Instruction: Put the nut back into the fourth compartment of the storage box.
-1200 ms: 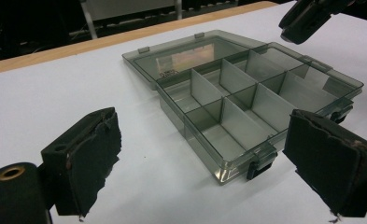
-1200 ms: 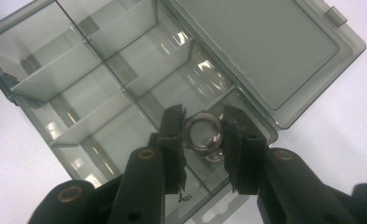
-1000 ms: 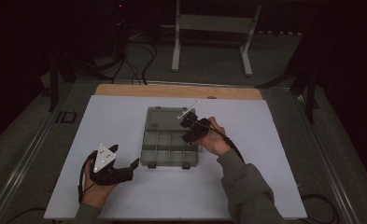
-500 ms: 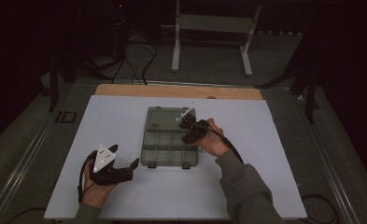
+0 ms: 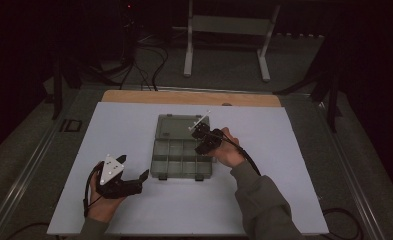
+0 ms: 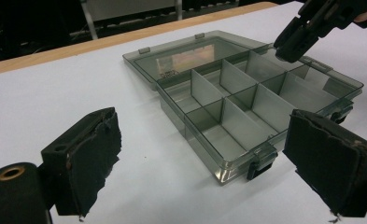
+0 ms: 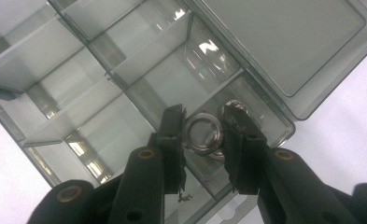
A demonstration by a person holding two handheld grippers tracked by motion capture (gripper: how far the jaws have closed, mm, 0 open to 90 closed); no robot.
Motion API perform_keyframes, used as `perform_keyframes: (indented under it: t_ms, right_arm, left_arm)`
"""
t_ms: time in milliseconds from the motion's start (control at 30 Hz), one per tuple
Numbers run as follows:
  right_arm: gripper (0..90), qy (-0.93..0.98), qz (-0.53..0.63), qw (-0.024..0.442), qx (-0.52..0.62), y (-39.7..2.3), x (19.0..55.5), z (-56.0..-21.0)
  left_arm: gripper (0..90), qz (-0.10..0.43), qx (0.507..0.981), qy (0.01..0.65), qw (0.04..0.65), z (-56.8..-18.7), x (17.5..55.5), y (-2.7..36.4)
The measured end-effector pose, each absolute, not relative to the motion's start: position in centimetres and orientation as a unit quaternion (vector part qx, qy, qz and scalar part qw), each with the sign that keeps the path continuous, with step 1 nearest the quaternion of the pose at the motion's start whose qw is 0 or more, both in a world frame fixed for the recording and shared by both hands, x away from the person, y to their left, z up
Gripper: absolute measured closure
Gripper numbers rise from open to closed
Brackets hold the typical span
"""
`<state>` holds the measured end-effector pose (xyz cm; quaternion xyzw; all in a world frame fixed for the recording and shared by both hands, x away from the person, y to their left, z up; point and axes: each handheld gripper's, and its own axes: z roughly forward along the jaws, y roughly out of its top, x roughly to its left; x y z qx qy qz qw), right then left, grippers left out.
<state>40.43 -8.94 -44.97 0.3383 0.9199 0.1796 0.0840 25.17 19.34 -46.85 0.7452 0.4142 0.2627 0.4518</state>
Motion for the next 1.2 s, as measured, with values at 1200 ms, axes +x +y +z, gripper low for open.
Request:
perform_keyframes:
  t_ms: [1200]
  right_arm:
    - [40.7, 0.901, 0.217, 0.093, 0.364, -10.1, 40.7, -43.7]
  left_arm:
    - [10.6, 0.261, 0.746, 0.414, 0.451, -46.9, 25.2, 19.2]
